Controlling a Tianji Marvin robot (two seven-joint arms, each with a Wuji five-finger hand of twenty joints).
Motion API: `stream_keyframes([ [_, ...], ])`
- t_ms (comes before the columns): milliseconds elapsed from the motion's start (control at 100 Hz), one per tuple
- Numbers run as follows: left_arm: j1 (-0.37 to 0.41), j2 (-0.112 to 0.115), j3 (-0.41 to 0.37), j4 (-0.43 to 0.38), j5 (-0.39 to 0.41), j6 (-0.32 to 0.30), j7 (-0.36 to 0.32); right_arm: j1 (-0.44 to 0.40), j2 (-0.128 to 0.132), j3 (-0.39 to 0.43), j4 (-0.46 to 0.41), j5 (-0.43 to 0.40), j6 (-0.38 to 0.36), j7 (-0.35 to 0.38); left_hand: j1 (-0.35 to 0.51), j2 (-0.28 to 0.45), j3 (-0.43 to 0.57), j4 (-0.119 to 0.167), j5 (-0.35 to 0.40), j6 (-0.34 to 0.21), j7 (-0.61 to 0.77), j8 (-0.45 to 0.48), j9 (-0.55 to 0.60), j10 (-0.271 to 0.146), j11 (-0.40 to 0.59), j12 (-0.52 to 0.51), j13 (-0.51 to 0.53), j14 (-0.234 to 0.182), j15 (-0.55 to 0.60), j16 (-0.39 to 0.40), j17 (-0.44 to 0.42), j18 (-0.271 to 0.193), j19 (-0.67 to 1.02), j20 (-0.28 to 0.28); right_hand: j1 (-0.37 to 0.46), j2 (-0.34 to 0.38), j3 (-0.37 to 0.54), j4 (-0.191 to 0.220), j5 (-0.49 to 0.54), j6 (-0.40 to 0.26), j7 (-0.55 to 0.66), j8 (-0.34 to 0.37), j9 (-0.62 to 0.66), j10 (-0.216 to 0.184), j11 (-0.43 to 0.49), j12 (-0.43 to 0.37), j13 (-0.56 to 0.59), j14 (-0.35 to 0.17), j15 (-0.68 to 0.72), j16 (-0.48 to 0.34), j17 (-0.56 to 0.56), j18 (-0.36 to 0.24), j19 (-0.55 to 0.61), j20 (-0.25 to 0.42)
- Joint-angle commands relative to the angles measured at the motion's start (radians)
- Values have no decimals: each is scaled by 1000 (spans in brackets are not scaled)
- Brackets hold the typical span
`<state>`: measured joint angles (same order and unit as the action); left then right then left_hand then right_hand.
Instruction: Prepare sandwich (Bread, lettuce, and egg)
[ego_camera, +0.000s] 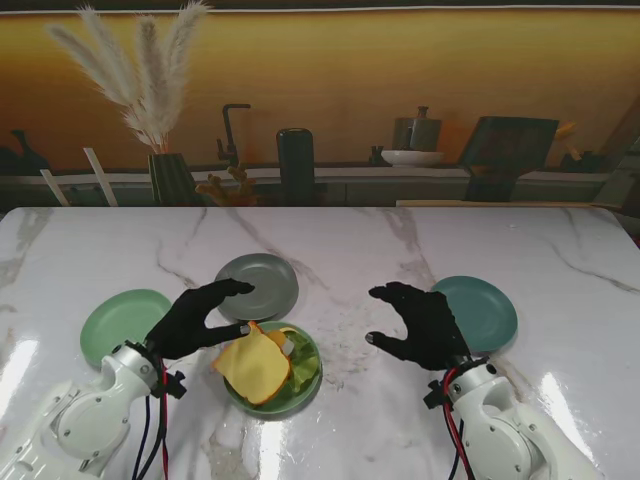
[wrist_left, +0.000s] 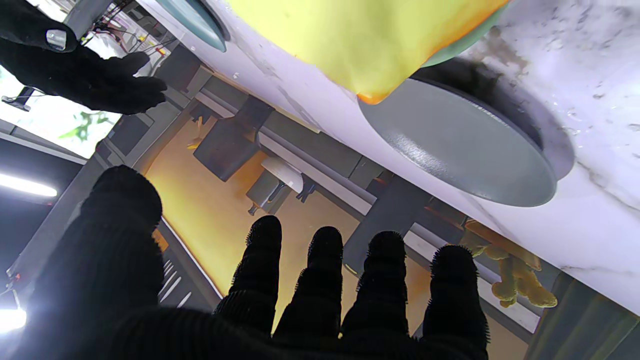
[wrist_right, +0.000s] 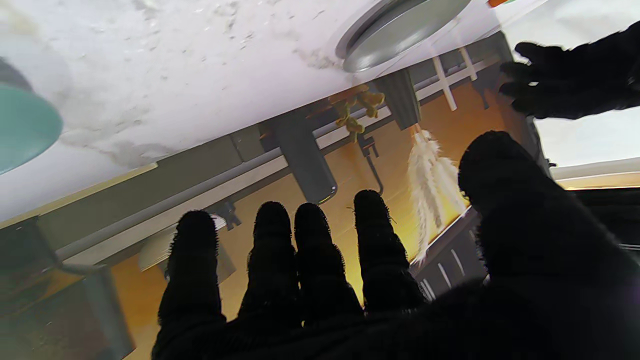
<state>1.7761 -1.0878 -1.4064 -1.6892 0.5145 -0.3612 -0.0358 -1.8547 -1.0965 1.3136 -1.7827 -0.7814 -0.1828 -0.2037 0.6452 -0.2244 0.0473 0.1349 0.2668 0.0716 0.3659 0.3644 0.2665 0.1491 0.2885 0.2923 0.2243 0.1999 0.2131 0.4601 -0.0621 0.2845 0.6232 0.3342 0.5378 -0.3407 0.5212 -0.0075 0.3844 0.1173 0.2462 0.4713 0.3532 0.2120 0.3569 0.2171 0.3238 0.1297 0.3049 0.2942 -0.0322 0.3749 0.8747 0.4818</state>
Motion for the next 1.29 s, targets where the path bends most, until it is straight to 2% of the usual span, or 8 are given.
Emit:
stream_keyframes([
  [0,-9,-5,4,21,-3,24,0,-2,-17,17,7,1,9,-8,24,-1,22,-21,25,-15,3,9,3,-4,1,11,11,-1,-3,5,-12,-5,11,13,-32,9,13,-9,-40,6,-26,-7,-11,-23,-25,-12,-2,-23,-20,-10,-4,-15,-13,-14],
  [150,-19,-7,11,43,-1,37,6,-5,-18,37,16,4,17,-10,26,-1,24,-26,25,-11,5,11,3,-2,5,13,13,0,2,9,-4,-36,20,12,-31,10,13,-9,-38,13,-26,-6,-11,-24,-20,-9,0,-25,-23,-10,-1,-18,-14,-16],
  [600,-30,-7,15,38,5,74,3,17,-15,37,36,19,12,20,27,3,25,-32,31,-14,9,13,9,-1,8,15,13,4,9,12,-12,-19,30,6,-28,12,11,-9,-24,18,-22,-4,-6,-24,-2,1,3,-27,-21,-6,-6,-12,-19,-23],
  [1280,-78,-7,37,79,-23,85,-12,30,-14,33,36,20,32,33,30,7,23,-34,38,-16,10,17,7,0,7,18,11,3,8,13,-13,-19,31,-2,-27,12,9,-9,-14,18,-19,-1,-5,-28,10,6,4,-28,-18,-2,-5,1,-16,-21],
])
